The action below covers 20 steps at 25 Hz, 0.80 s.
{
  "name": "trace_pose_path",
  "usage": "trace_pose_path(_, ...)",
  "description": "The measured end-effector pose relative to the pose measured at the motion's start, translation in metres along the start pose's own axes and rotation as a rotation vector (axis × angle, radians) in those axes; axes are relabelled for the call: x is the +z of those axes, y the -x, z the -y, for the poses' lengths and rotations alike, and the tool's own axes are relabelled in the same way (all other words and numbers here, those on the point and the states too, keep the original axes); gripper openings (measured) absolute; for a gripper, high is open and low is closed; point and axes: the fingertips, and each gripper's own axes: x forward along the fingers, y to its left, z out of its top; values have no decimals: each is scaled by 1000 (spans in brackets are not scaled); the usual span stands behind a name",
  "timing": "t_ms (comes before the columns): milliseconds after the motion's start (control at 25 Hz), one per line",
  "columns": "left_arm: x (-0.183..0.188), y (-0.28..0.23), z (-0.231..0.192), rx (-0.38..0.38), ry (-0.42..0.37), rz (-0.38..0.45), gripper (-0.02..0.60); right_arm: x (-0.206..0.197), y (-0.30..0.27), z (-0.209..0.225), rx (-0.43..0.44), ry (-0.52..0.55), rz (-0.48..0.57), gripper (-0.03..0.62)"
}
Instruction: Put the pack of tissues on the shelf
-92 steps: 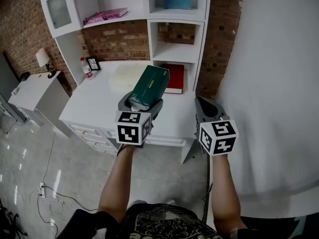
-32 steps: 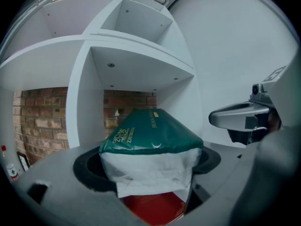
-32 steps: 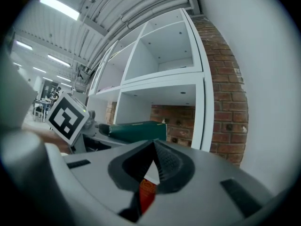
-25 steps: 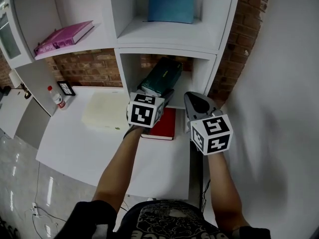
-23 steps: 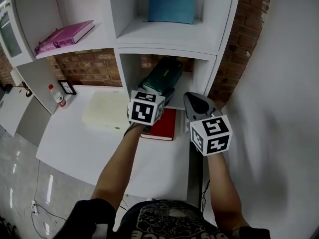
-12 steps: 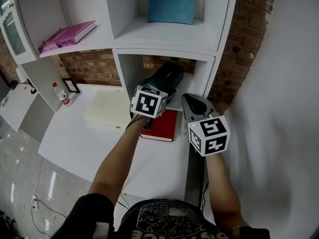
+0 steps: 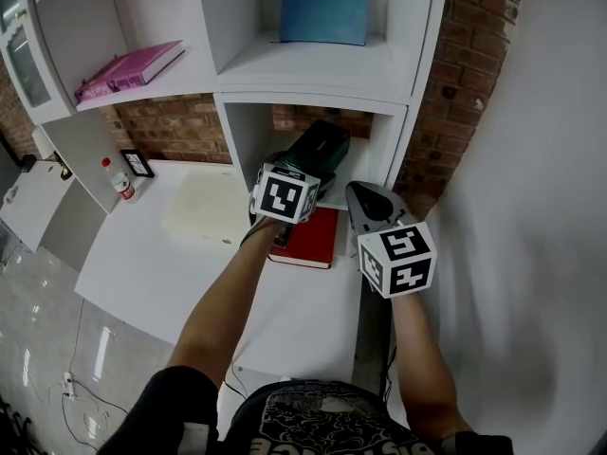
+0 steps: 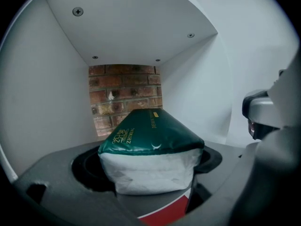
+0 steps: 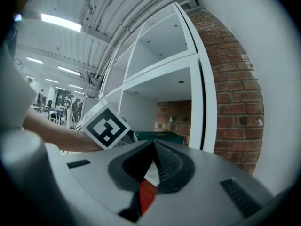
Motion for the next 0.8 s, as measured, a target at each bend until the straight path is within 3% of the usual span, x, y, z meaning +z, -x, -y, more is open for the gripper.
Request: trace_pose_path(800,1,46,-11,37,46,61,482,4,4,-10,6,-22,8,3)
